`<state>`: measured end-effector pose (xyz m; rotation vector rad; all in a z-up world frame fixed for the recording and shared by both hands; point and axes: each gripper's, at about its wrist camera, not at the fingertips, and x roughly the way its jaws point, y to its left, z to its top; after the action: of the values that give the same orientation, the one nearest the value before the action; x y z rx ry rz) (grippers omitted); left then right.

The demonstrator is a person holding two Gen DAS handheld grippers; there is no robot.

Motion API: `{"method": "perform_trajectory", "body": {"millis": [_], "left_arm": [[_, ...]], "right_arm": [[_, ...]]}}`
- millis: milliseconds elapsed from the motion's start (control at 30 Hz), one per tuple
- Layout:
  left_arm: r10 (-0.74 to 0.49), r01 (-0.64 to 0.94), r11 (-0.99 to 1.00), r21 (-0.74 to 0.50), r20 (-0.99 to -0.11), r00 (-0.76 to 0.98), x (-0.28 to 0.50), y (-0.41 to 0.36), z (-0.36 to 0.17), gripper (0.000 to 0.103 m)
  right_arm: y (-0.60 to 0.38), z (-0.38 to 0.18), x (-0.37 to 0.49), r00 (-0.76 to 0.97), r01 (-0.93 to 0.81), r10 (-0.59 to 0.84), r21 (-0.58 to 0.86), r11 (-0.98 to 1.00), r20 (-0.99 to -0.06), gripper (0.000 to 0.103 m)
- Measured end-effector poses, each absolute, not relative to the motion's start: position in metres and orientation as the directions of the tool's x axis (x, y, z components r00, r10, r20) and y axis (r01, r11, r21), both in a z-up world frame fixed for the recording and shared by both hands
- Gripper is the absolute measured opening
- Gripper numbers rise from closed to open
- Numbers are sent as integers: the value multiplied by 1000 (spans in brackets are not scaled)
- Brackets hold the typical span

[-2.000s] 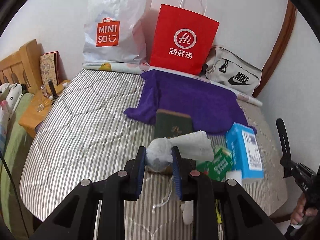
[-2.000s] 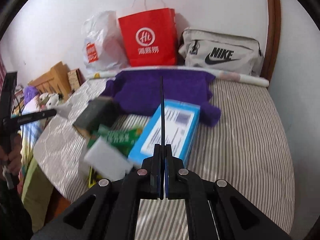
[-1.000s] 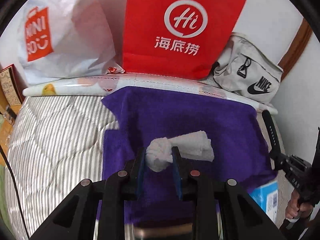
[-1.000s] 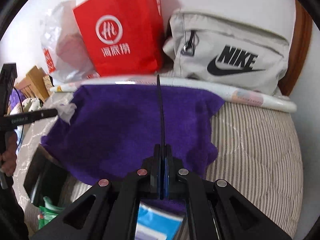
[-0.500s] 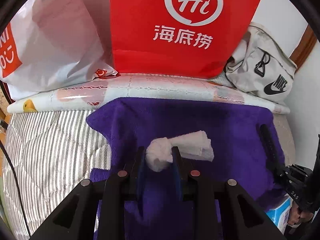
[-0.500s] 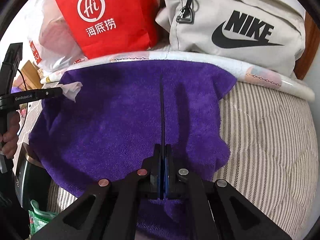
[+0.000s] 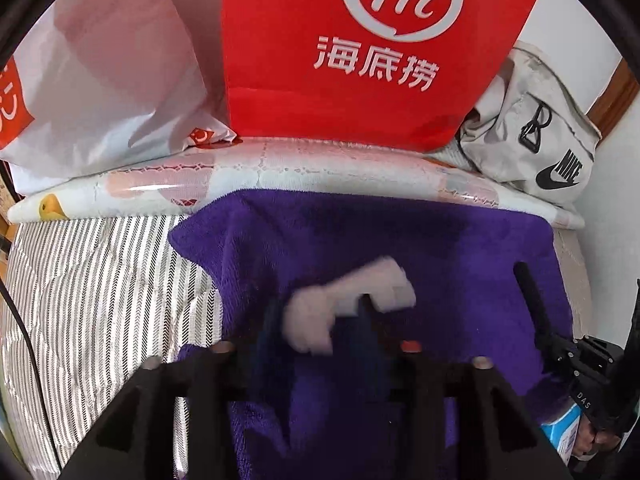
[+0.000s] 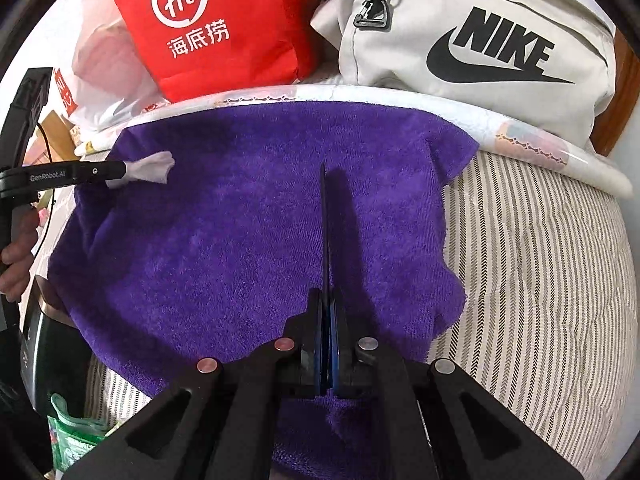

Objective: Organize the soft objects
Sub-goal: 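Carry the strap and cloth onto the purple towel and open both tools, then move both open tools back to the pile of items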

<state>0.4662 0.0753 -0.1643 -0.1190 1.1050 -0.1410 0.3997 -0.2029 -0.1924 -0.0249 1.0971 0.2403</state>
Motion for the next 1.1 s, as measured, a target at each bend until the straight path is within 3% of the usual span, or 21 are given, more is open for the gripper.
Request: {"method": "perform_trajectory", "body": {"millis": [33,100,167,233,267,467,533,733,967,1100], "left_arm": [[-170,56,985,-162,-876,451,465,75,-162,63],[-169,56,985,-162,-874,455,461,76,-158,64],[-167,53,986,-161,-873,458,457,79,-154,64],[-157,45,987,-154,-871,466,450,81,-149,64],[-149,43,988,-146,-868,473,446,82,-146,64],[-163,63,986,-154,-812,561,404,86,-115,63],[-166,78,986,-150,-786,595,381,84,-100,63],[-156,104,988,-117,-787,597,319,72,-78,63],[-167,134,985,-108,-799,578,243,61,-71,63],[-188,142,981,-129,-797,574,207,58,-76,64]], "right_arm": [[-203,-192,399,431,-206,180,97,974,-884,4],[-202,-191,400,428,-208,187,106,972,-884,9],[-201,-187,400,432,-206,193,112,972,-881,20],[-203,-180,395,447,-202,197,116,972,-873,38],[-205,-175,392,461,-199,197,116,973,-865,40],[-202,-141,363,525,-216,178,72,974,-832,46],[-198,-128,347,548,-221,177,63,973,-817,54],[-190,-95,282,644,-217,145,2,976,-751,62],[-180,-90,211,591,-273,252,103,956,-766,64],[-169,-93,168,597,-311,271,93,946,-755,75]]}}
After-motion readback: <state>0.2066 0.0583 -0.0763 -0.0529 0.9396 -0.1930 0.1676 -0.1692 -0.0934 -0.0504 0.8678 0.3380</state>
